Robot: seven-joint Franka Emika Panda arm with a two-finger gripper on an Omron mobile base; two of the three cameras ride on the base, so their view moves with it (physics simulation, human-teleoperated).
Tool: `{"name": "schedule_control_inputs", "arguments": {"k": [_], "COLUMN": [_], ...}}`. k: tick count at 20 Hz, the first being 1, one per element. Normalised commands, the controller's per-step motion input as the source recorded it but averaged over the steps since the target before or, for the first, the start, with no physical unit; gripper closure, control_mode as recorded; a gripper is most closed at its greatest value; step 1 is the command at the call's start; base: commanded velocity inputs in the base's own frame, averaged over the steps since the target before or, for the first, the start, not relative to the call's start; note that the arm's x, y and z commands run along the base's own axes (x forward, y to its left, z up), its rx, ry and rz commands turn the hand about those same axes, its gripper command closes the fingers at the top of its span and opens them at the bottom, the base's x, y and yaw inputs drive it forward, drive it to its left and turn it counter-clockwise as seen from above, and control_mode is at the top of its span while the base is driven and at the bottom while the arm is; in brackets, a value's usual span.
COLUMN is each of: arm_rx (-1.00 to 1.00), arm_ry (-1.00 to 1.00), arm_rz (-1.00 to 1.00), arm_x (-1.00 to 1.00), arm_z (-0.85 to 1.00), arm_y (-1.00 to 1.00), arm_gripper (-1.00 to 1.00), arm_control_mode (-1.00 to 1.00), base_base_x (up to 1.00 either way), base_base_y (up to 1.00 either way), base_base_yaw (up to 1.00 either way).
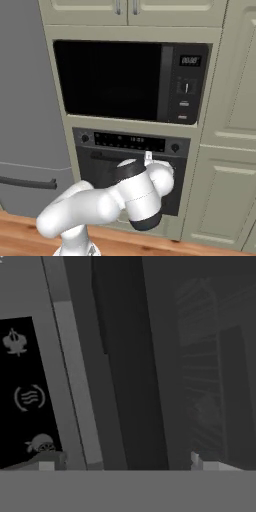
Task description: Take the baked cake out of the oven and place it on the plate for cooling. Then close the oven door.
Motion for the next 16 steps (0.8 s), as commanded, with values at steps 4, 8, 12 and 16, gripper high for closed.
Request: {"name": "schedule_control_inputs", "arguments": {"k": [4, 8, 12, 16], "arm_rx": [0.00, 0.00, 0.00, 0.00], "arm_ry": [-0.03, -0.04, -0.05, -0.04], "arm_rz": [0.00, 0.00, 0.00, 0.00], "arm_x": [0.21, 0.25, 0.26, 0.30], "arm_z": [-0.25, -0.22, -0.18, -0.01], "arm_y": [-0.07, -0.04, 0.00, 0.00], "arm_gripper": [-1.00, -1.00, -1.00, 1.00], "arm_control_mode": [-1.00, -1.00, -1.00, -1.00], "base_base_x": [0.00, 0.00, 0.00, 0.00], "base_base_y": [0.00, 0.00, 0.00, 0.00], "base_base_yaw": [0.00, 0.00, 0.00, 0.00]}}
